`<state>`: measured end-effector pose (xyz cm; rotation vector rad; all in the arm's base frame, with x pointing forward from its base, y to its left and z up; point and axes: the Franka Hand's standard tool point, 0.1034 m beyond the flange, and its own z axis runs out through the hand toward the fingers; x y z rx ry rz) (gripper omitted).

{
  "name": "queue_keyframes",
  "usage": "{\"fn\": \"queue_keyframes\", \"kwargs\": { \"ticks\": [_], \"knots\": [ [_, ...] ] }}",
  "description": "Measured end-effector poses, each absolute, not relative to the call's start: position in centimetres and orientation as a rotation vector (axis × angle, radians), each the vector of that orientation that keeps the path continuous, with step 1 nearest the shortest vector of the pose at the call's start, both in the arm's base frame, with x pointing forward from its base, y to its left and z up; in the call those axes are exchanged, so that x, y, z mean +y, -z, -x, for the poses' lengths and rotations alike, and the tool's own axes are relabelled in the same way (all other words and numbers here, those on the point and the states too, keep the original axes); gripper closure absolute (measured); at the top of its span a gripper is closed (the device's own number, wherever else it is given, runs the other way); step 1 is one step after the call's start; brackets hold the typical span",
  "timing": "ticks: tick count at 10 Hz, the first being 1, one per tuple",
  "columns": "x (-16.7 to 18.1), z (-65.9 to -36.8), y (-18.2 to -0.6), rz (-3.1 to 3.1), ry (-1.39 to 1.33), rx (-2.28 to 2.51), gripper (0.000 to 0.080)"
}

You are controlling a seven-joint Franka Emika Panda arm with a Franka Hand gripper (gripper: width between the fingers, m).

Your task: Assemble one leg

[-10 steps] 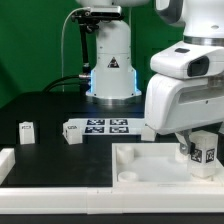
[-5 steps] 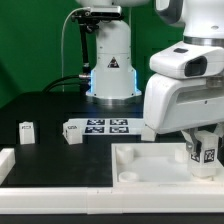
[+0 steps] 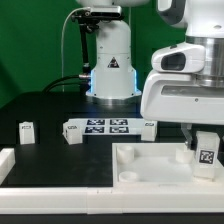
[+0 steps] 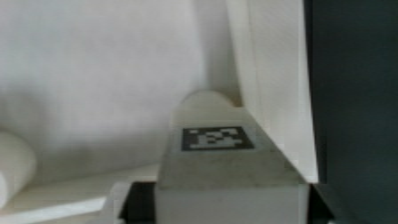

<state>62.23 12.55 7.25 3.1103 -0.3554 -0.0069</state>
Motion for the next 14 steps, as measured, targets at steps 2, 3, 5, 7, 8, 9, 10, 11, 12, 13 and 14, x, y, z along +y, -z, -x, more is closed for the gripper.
{"fn": "queue_keyframes", "kwargs": {
  "ticks": [2,3,5,7,8,9,10,11,12,13,14],
  "knots": [
    [12.52,-62.33,-7.27,-3.029,-0.002,-0.794,0.0508],
    [12.51,-62.34,-7.28,-2.984,-0.004,-0.948,0.0508],
    [12.48,-62.37,-7.28,-2.950,-0.007,-1.056,0.0507],
    [12.49,-62.37,-7.26,-2.987,-0.007,-0.950,0.0409],
    [12.51,-62.43,-7.22,-3.008,-0.020,-0.901,0.0270],
    [12.34,-62.45,-7.15,-3.067,-0.026,-0.677,0.0188],
    [12.27,-62.58,-7.19,-3.104,-0.042,-0.496,0.0188],
    [12.34,-62.56,-7.24,-3.131,-0.044,-0.261,0.0156],
    [12.40,-62.55,-7.25,-3.140,-0.043,-0.086,0.0151],
    [12.46,-62.57,-7.33,-3.135,-0.046,0.114,0.0151],
    [12.49,-62.57,-7.34,-3.120,-0.045,0.317,0.0150]
  ]
}}
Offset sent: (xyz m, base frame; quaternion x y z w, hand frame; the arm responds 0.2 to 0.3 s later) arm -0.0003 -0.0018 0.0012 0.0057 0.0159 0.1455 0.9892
